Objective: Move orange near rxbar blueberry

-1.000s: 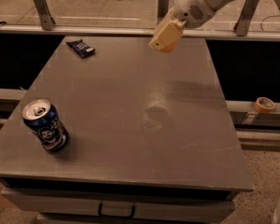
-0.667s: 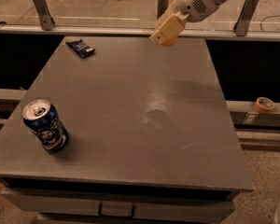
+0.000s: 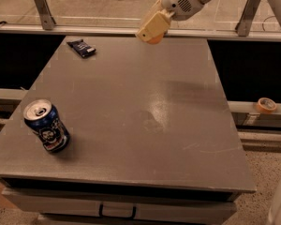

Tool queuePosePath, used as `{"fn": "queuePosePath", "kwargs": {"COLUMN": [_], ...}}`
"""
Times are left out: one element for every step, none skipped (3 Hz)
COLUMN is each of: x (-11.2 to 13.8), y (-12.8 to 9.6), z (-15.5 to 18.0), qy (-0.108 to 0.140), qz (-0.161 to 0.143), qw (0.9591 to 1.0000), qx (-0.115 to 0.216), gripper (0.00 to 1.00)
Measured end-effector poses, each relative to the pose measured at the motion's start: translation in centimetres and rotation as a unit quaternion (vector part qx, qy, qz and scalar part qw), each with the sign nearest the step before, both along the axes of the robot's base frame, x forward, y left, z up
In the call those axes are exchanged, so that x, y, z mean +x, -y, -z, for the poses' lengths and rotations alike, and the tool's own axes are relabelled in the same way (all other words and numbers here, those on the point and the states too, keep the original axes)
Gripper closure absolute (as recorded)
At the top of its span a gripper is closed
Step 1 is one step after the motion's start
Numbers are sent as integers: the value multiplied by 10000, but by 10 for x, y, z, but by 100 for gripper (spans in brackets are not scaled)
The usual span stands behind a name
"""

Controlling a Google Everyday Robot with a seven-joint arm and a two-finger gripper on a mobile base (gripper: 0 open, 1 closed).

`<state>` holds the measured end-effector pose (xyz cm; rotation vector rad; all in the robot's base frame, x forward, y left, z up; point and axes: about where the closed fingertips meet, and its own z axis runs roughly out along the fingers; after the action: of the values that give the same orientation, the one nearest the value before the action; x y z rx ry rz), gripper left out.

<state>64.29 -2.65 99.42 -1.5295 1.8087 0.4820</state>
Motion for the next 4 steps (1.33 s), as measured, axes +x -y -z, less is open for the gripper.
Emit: {"fn": "queuePosePath", "kwargs": {"x": [15, 37, 57, 77], "y": [-65, -130, -183, -209], "z": [-17, -27, -13, 25], "qy": [182, 293, 216, 1], "qz": [-258, -380, -351, -151], "qw": [9983, 9945, 9920, 9930], "qx": [485, 931, 1189, 1175], "gripper": [100, 100, 100, 100]}}
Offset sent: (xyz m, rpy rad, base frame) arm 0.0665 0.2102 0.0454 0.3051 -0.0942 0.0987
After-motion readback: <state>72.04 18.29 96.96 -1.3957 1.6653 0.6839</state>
